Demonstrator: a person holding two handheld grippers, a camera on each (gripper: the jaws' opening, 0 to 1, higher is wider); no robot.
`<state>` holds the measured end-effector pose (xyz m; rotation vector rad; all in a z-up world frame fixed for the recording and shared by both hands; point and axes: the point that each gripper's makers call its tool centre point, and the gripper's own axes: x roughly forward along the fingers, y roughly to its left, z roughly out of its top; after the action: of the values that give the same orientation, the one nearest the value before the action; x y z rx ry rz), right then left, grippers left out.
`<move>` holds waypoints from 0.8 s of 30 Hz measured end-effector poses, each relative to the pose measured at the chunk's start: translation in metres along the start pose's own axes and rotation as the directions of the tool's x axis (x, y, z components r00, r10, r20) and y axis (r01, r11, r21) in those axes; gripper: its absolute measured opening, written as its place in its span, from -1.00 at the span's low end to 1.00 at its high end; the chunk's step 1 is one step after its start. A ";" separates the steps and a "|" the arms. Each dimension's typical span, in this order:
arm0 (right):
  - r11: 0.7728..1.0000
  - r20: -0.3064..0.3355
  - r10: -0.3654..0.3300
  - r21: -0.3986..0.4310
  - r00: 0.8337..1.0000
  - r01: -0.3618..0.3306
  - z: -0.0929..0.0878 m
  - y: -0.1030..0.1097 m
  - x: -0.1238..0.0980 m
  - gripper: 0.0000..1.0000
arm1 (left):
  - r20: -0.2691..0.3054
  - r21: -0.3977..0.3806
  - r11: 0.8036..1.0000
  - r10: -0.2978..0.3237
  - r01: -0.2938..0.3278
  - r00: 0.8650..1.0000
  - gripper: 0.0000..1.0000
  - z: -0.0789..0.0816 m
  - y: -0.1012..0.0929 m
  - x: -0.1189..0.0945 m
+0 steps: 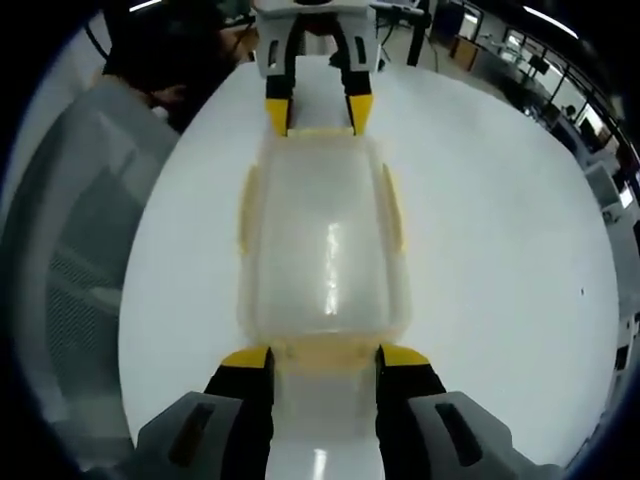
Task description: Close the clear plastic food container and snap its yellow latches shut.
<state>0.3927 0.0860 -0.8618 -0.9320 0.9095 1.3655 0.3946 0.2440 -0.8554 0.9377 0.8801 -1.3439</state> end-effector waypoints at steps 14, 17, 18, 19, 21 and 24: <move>0.999 0.020 -0.031 -0.019 0.999 0.031 0.005 -0.001 -0.019 -0.24 | -0.002 0.009 0.999 0.036 -0.036 0.999 -0.23 0.010 -0.001 -0.017; 0.999 0.022 -0.040 -0.023 0.999 0.041 0.005 -0.001 -0.024 -0.24 | 0.000 0.010 0.999 0.046 -0.046 0.999 -0.23 0.013 0.000 -0.019; 0.998 0.021 -0.046 -0.029 0.999 0.046 0.005 -0.002 -0.025 -0.24 | 0.001 0.008 0.999 0.046 -0.046 0.999 -0.23 0.013 -0.001 -0.019; 0.999 0.019 -0.045 -0.030 0.999 0.046 0.005 -0.002 -0.025 -0.24 | 0.000 0.007 0.999 0.046 -0.046 0.999 -0.23 0.014 -0.001 -0.019; 0.998 0.018 -0.046 -0.030 0.999 0.047 0.005 -0.001 -0.026 -0.24 | -0.006 0.011 0.999 0.050 -0.049 0.999 -0.23 0.015 -0.001 -0.020; 0.998 0.015 -0.053 -0.033 0.999 0.053 0.005 -0.002 -0.030 -0.24 | -0.008 0.012 0.998 0.056 -0.056 0.998 -0.23 0.017 0.000 -0.023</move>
<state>0.3940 0.0794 -0.8318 -0.9648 0.8480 1.3443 0.3932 0.2367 -0.8276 0.9707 0.8467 -1.2993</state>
